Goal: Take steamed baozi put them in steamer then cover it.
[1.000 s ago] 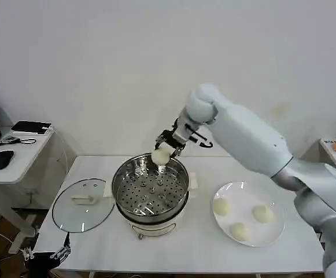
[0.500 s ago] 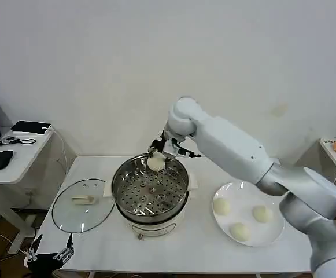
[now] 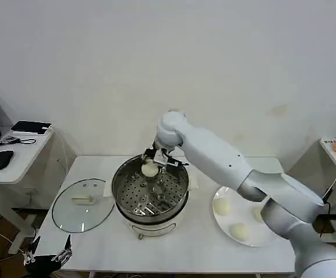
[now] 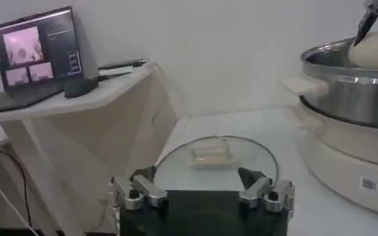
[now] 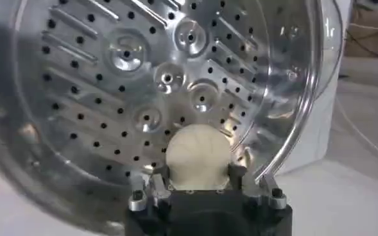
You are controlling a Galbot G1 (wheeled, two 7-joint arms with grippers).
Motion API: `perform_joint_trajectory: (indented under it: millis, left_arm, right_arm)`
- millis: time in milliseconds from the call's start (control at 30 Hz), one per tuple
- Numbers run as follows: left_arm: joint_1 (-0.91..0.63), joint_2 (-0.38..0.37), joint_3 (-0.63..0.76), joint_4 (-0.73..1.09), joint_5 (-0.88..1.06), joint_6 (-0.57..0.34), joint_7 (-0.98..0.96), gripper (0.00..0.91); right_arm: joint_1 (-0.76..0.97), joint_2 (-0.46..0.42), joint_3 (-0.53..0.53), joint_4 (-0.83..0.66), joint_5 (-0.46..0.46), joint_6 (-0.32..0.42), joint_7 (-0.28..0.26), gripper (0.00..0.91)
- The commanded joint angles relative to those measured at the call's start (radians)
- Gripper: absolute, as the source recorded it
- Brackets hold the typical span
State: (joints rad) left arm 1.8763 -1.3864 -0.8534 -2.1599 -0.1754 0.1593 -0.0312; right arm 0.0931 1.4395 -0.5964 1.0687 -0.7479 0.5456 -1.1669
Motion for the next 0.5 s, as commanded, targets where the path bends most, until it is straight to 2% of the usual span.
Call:
perform_joint_trajectory:
  millis: [33, 67, 100, 267, 500]
  left_arm:
    - [0.0, -0.001, 0.001, 0.005, 0.0, 0.0, 0.0, 0.907]
    - [-0.001, -0.001, 0.001, 0.006, 0.0, 0.0, 0.0, 0.907]
    - [-0.002, -0.002, 0.002, 0.007, 0.0, -0.001, 0.0, 0.907]
    - [-0.003, -0.003, 0.002, 0.009, 0.0, -0.001, 0.0, 0.907]
    - [-0.004, -0.002, 0.0, 0.014, 0.0, -0.001, 0.001, 0.907]
  right_arm:
    - [-0.011, 0.025, 0.001, -0.048, -0.019, -0.002, 0.035, 0.625]
    - [-0.012, 0.026, 0.001, -0.048, -0.02, -0.003, 0.035, 0.625]
    - [-0.012, 0.029, 0.001, -0.05, -0.021, -0.003, 0.036, 0.897]
    - [-0.008, 0.031, -0.001, -0.051, -0.013, -0.012, 0.054, 0.907]
    - [0.003, 0.019, 0.0, -0.043, -0.005, -0.019, 0.052, 0.907]
